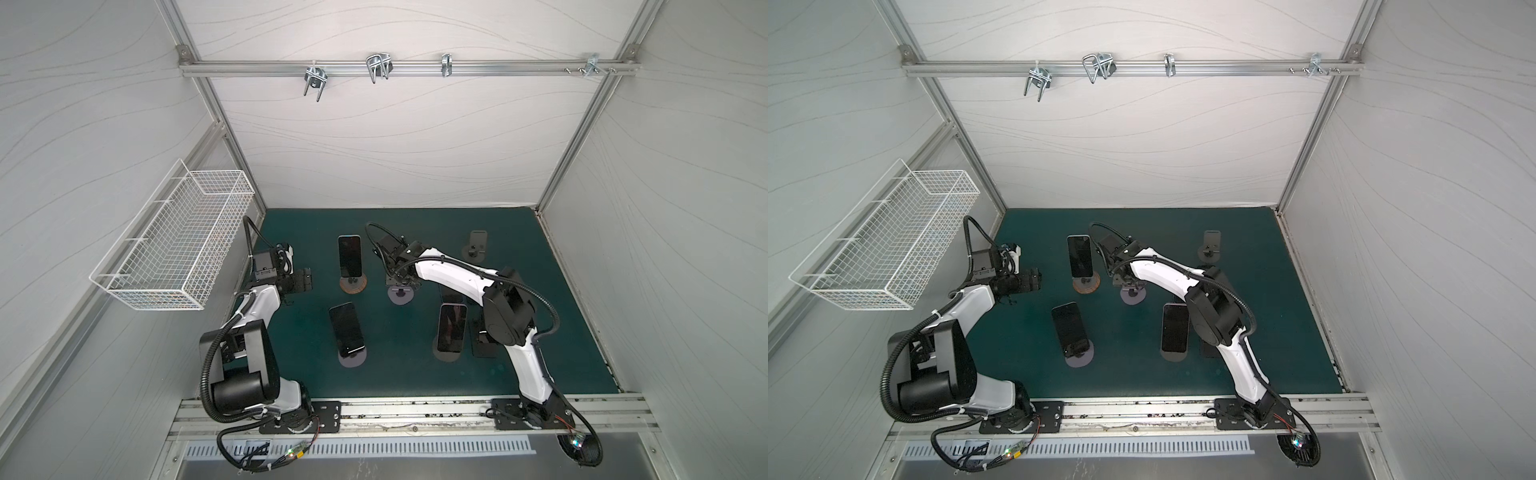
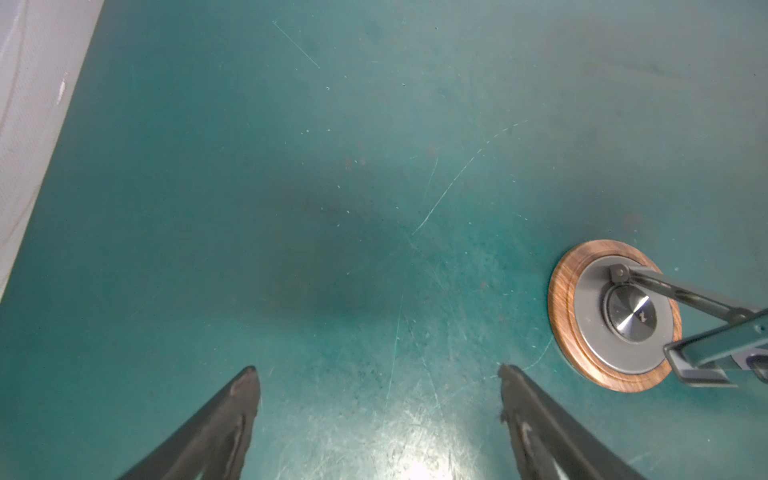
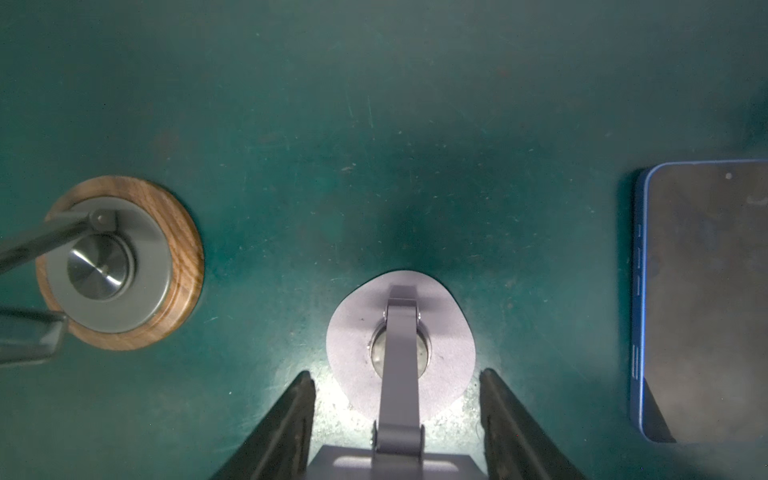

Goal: Remove the phone from the phone stand

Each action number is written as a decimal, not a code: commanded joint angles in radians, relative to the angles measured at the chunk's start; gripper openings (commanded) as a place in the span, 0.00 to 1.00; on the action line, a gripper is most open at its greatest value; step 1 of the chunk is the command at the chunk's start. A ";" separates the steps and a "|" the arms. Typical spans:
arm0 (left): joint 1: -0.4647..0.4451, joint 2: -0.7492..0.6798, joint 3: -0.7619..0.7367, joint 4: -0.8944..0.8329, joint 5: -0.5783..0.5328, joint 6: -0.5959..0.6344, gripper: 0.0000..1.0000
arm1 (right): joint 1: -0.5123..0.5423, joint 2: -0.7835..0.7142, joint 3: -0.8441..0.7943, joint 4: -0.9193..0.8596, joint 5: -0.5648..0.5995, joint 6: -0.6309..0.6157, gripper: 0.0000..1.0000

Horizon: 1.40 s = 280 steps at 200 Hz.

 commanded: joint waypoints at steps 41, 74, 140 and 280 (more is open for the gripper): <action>0.008 0.003 0.026 0.004 0.014 0.004 0.91 | -0.065 -0.137 0.011 0.008 -0.048 -0.139 0.54; 0.009 -0.002 0.020 0.009 0.014 0.004 0.91 | -0.140 -0.146 0.029 0.008 -0.061 -0.224 0.54; 0.009 0.014 0.034 -0.003 0.008 0.001 0.91 | -0.307 -0.082 0.130 0.020 -0.064 -0.356 0.51; 0.009 0.024 0.044 -0.015 0.010 0.001 0.90 | -0.498 0.147 0.307 0.013 -0.143 -0.461 0.50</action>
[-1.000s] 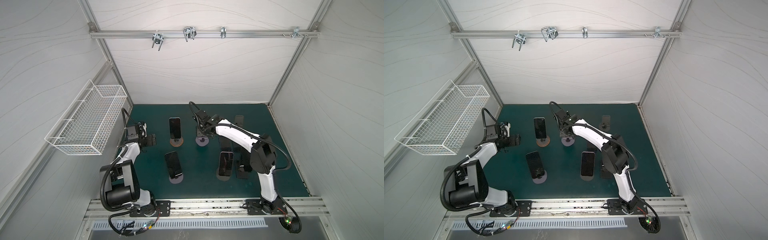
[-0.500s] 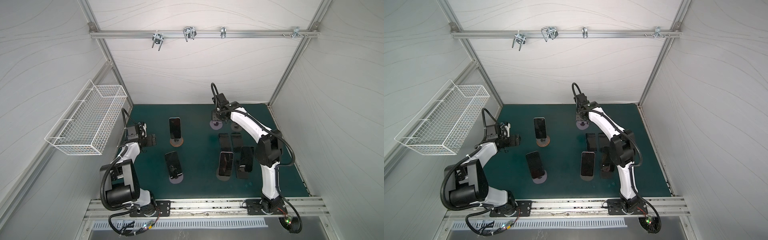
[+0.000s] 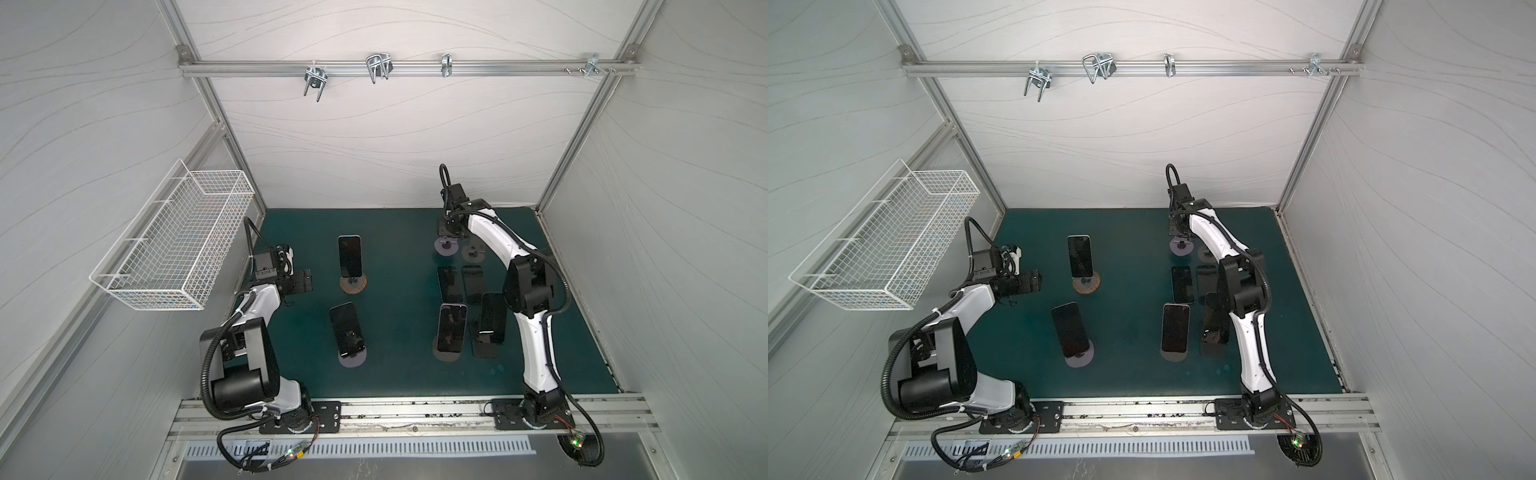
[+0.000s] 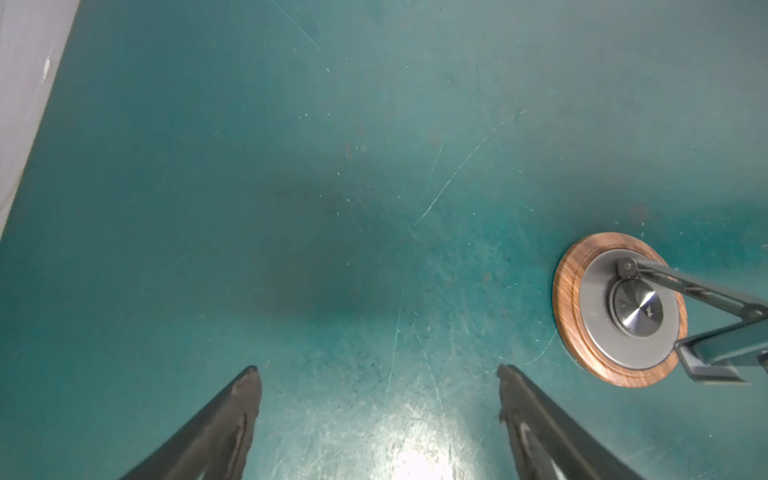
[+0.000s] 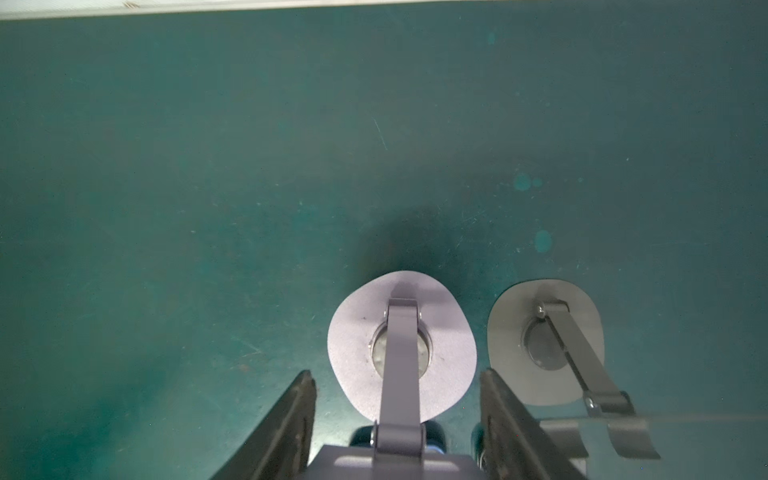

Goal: Remove the phone from the phone stand

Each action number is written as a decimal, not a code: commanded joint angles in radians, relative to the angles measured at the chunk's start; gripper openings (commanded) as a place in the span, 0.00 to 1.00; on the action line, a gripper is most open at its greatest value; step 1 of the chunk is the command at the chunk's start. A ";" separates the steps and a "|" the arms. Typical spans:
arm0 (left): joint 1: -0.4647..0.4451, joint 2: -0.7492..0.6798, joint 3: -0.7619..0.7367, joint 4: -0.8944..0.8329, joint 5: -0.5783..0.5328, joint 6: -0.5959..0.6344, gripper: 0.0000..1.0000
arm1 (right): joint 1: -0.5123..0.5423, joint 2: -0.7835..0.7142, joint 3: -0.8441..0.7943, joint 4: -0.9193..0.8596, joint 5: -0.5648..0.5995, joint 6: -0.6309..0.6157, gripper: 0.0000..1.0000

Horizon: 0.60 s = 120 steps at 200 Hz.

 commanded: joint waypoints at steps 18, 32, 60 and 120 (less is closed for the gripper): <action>0.007 0.011 0.040 0.003 0.006 0.006 0.90 | -0.015 0.049 0.034 0.006 -0.034 -0.037 0.50; 0.007 0.002 0.035 0.010 0.009 0.007 0.90 | -0.020 0.066 0.042 0.004 -0.049 -0.036 0.50; 0.007 0.008 0.040 0.004 0.008 0.007 0.90 | -0.020 0.081 0.049 -0.018 -0.053 -0.031 0.51; 0.009 0.003 0.034 0.007 0.008 0.007 0.90 | -0.021 0.064 0.050 -0.040 -0.042 -0.028 0.66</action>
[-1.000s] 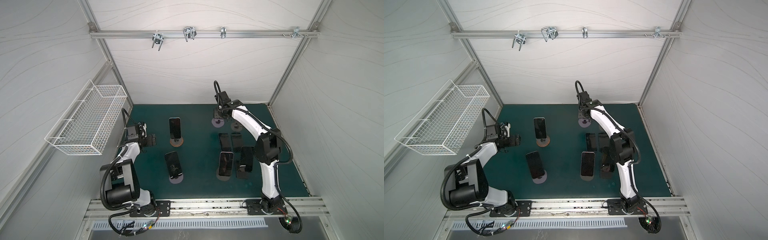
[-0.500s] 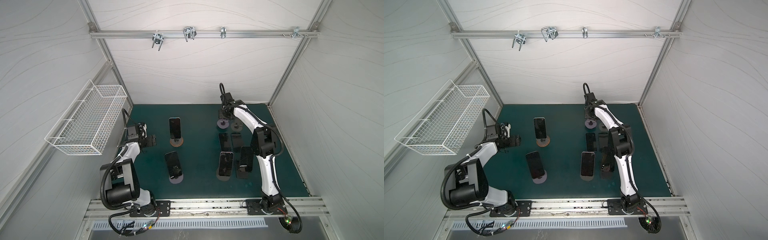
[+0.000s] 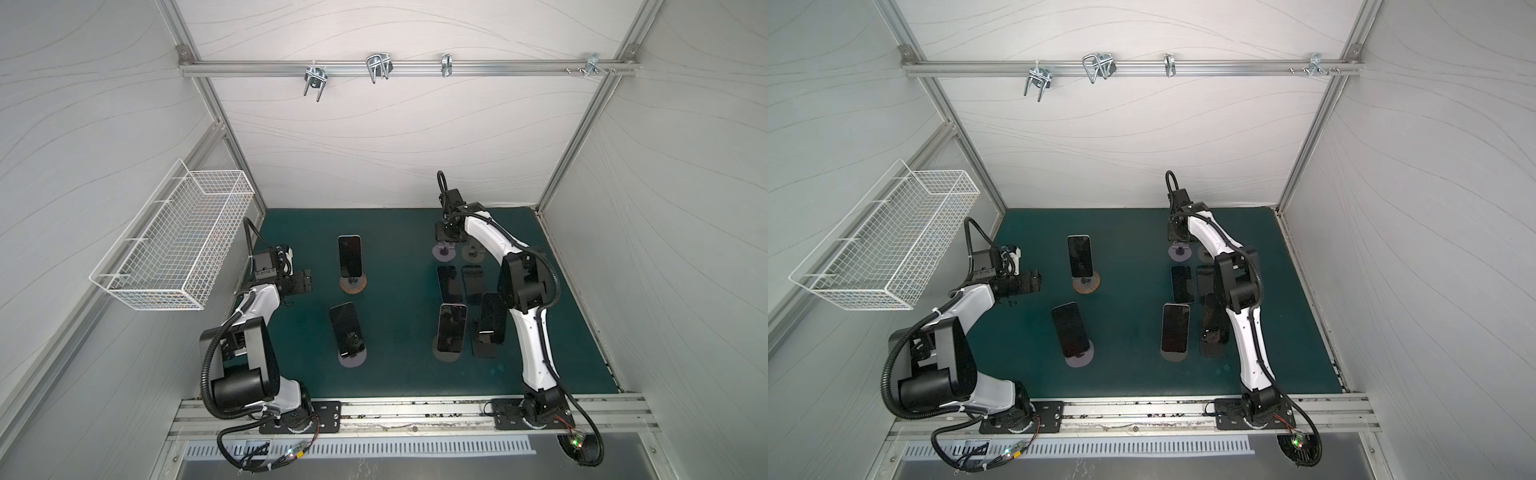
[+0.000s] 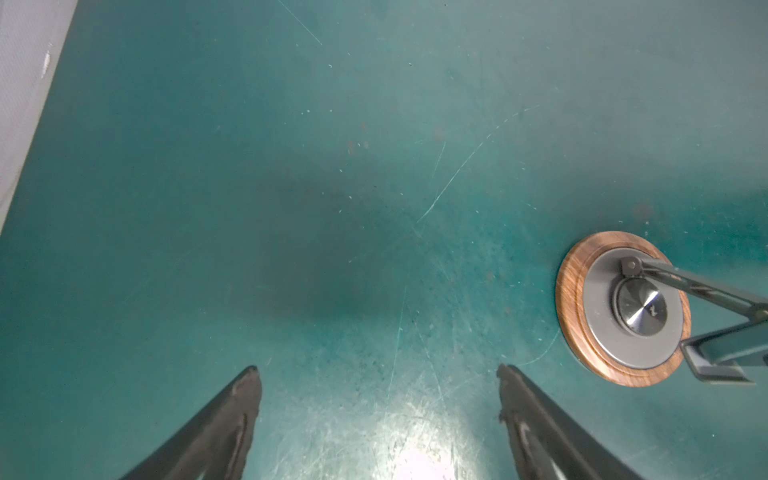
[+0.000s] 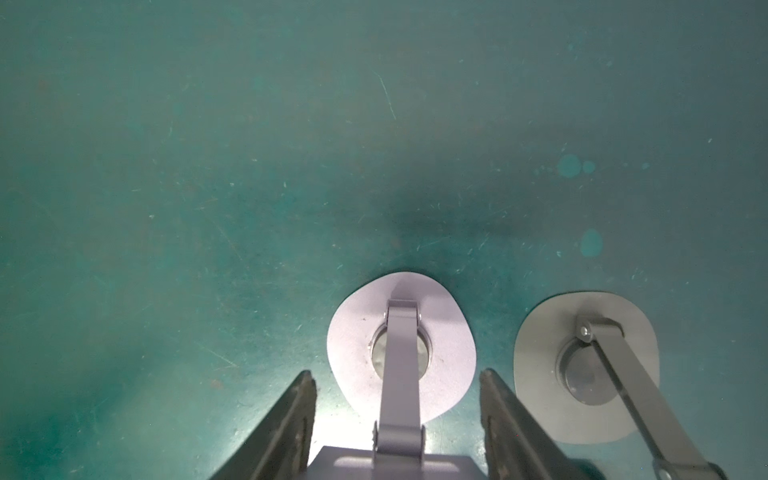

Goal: Remove the phone from the phone stand

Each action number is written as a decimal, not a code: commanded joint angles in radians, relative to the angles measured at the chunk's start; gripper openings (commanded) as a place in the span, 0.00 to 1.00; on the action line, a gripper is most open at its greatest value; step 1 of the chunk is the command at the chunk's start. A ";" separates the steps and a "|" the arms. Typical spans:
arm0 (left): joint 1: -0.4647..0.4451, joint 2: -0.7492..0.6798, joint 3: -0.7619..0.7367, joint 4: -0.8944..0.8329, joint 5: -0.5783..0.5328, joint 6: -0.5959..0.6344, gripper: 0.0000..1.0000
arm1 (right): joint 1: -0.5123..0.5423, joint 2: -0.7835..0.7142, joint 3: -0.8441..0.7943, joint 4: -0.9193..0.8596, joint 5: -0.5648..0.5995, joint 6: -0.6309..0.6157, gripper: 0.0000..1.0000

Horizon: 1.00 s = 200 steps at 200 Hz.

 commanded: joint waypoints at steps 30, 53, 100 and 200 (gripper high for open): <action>0.004 0.005 0.039 0.005 0.010 0.008 0.90 | -0.005 -0.067 0.033 -0.060 0.002 -0.003 0.76; 0.005 -0.002 0.032 0.009 0.011 0.007 0.90 | -0.002 -0.129 0.021 -0.083 -0.005 0.012 0.82; 0.005 -0.003 0.029 0.010 0.011 0.009 0.90 | 0.030 -0.309 -0.078 -0.077 -0.003 0.007 0.87; 0.005 0.029 0.059 -0.015 0.001 0.005 0.89 | 0.079 -0.802 -0.532 0.044 0.059 -0.002 0.91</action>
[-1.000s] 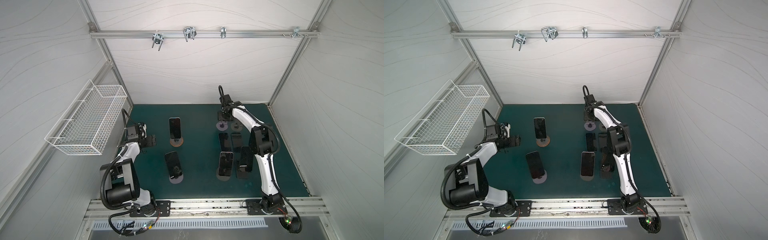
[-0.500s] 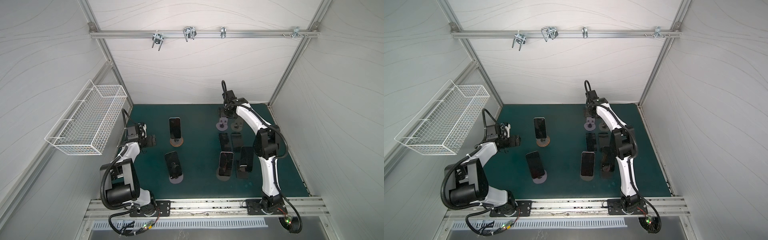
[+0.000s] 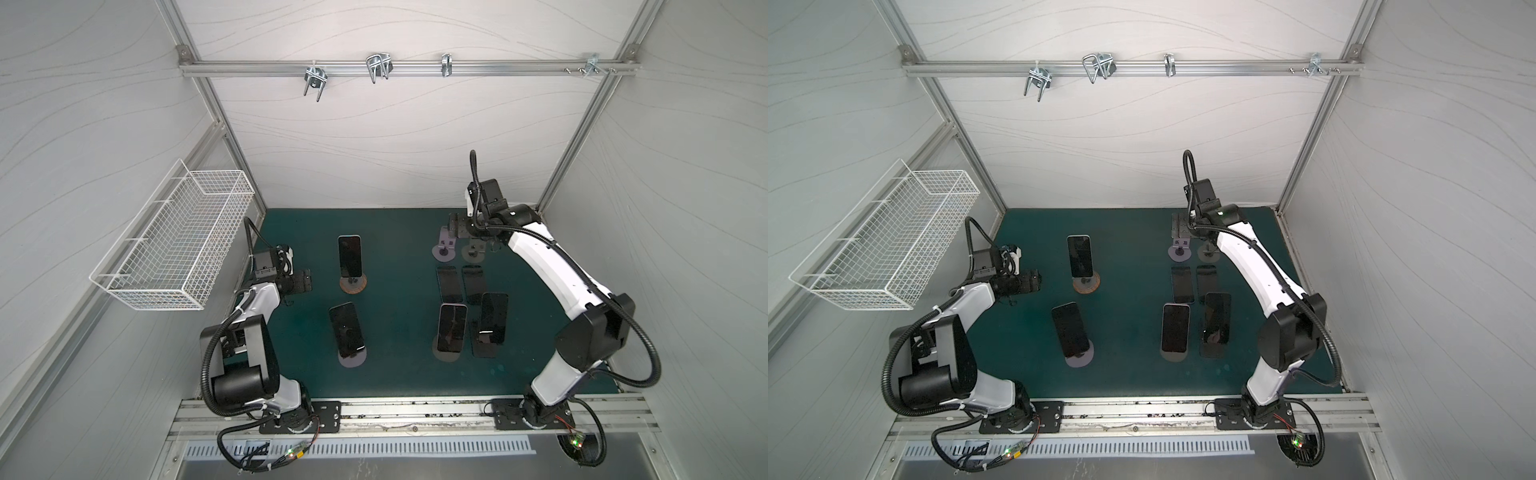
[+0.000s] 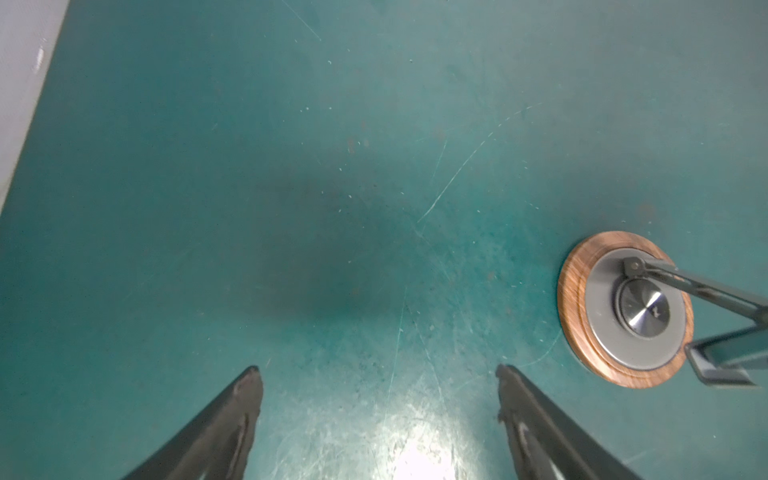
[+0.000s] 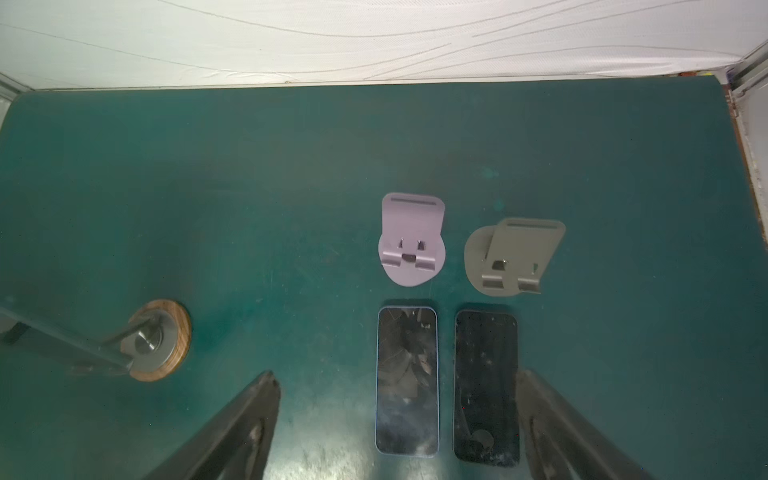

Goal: Remove the phone from the phone stand

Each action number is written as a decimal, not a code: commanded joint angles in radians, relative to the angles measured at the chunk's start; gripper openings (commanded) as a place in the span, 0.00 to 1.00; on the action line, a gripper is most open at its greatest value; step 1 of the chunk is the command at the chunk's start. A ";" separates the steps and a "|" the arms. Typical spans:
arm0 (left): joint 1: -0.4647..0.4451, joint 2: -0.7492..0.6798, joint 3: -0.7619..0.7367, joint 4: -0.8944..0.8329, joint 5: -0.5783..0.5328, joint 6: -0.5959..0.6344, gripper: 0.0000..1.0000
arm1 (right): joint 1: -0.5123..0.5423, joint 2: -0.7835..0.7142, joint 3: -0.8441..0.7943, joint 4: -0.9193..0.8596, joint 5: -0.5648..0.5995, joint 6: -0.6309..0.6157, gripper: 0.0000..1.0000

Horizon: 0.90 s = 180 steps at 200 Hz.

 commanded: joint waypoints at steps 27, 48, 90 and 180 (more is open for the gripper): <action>0.005 0.003 0.035 -0.002 0.002 0.007 0.89 | 0.009 -0.223 -0.227 0.091 0.025 -0.002 0.91; 0.005 -0.011 0.023 0.002 0.004 0.009 0.89 | 0.009 -0.319 -0.334 0.138 0.027 -0.004 0.91; 0.005 -0.010 0.024 0.000 0.011 0.013 0.89 | 0.009 -0.471 -0.479 0.222 0.046 -0.032 0.94; 0.006 -0.006 0.029 -0.003 0.014 0.014 0.89 | 0.119 -0.328 -0.343 0.319 -0.077 0.029 0.99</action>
